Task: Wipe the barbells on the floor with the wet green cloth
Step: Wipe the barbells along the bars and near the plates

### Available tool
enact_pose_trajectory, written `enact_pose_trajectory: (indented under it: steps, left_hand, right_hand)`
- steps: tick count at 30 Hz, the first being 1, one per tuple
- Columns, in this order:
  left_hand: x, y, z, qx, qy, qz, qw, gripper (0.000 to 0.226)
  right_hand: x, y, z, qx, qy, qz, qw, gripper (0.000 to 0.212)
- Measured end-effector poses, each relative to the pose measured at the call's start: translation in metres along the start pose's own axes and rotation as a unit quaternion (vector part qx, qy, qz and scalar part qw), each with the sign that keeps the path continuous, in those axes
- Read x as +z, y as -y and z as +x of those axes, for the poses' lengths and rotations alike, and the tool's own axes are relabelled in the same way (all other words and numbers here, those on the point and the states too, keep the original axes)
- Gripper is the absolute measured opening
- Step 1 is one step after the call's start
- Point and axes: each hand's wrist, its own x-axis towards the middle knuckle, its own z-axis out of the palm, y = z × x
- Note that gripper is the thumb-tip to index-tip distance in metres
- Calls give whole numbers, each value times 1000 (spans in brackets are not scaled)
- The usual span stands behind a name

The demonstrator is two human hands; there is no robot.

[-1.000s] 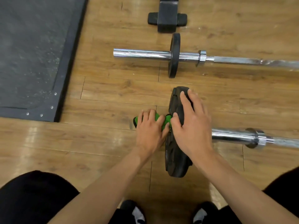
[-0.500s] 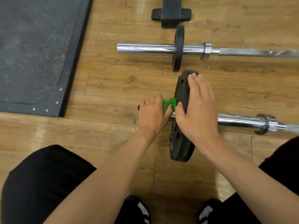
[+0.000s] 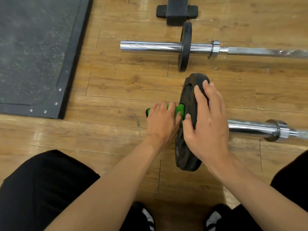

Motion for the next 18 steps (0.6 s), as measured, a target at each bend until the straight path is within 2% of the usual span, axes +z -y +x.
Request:
enact_pose_trajectory:
  steps: [3, 8, 12, 15, 18]
  left_hand:
    - [-4, -1, 19, -34, 43, 27, 998, 34]
    - [5, 15, -17, 23, -38, -36, 998, 35]
    - [-5, 26, -3, -78, 10, -46, 996, 30]
    - [4, 0, -9, -19, -15, -4, 1000, 37]
    - [15, -2, -28, 39, -25, -13, 999, 37]
  right_hand:
    - [0, 1, -4, -7, 0, -13, 1000, 60]
    - [-2, 1, -18, -31, -3, -18, 999, 61]
    - [-2, 5, -29, -50, -16, -15, 999, 62]
    - [-1, 6, -30, -47, -25, -13, 998, 61]
    - [-2, 4, -31, -51, -23, -8, 998, 59]
